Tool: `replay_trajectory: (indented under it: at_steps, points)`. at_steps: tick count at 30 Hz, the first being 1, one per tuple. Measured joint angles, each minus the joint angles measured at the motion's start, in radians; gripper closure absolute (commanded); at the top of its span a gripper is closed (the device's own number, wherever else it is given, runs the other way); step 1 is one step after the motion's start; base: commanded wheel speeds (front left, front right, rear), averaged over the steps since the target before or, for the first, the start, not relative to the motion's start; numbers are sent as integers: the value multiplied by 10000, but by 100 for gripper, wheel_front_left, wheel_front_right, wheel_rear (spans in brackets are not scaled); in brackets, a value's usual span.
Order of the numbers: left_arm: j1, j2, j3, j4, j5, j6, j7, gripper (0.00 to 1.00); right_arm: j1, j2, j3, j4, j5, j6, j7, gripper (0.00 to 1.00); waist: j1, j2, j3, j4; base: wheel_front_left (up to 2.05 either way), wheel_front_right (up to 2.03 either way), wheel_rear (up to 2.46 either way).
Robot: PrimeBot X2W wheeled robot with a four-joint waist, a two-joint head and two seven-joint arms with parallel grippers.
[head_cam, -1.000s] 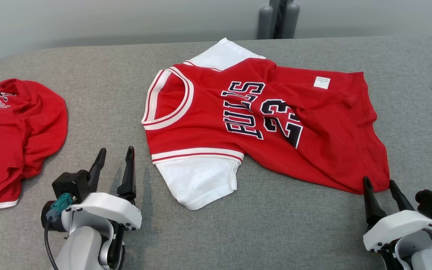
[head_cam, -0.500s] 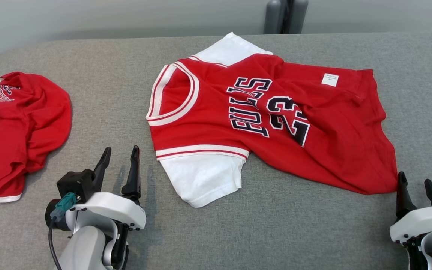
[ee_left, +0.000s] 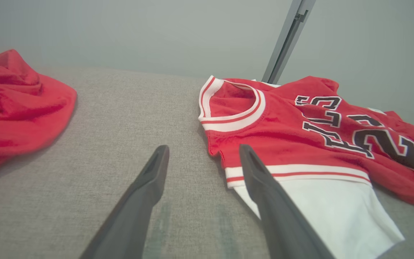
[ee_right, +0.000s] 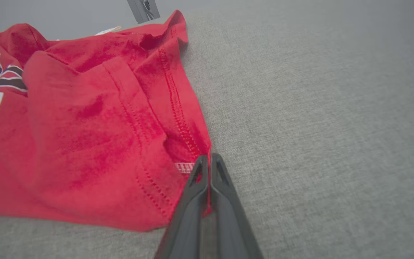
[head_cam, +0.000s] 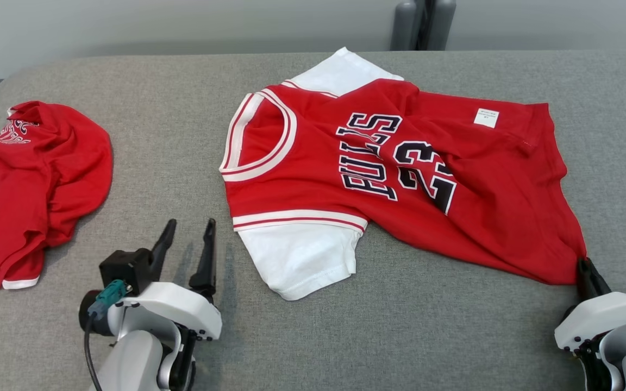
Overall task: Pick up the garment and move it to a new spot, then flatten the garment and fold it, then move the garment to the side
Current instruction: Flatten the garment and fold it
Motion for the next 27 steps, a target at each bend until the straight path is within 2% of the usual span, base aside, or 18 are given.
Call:
replay_trajectory:
  at_steps: [5,9,17,27]
  points:
    - [290,-119,-506,23,-244,-581,715,0,-12,19,-105,-58,288,0,-90,100,0,0,-170,-96,0,0,0]
    - [579,-136,-951,-134,-341,-846,1358,0,-55,58,-61,-186,516,0,-88,100,0,0,-271,-194,0,0,0]
    - [956,249,-1820,-483,-128,-1057,2518,0,-55,115,-25,-270,805,0,-40,100,0,0,-310,-230,0,0,0]
    - [1029,460,-2190,-982,-94,-1175,2778,0,-145,140,-38,-276,878,0,-25,100,0,0,-228,-239,0,0,0]
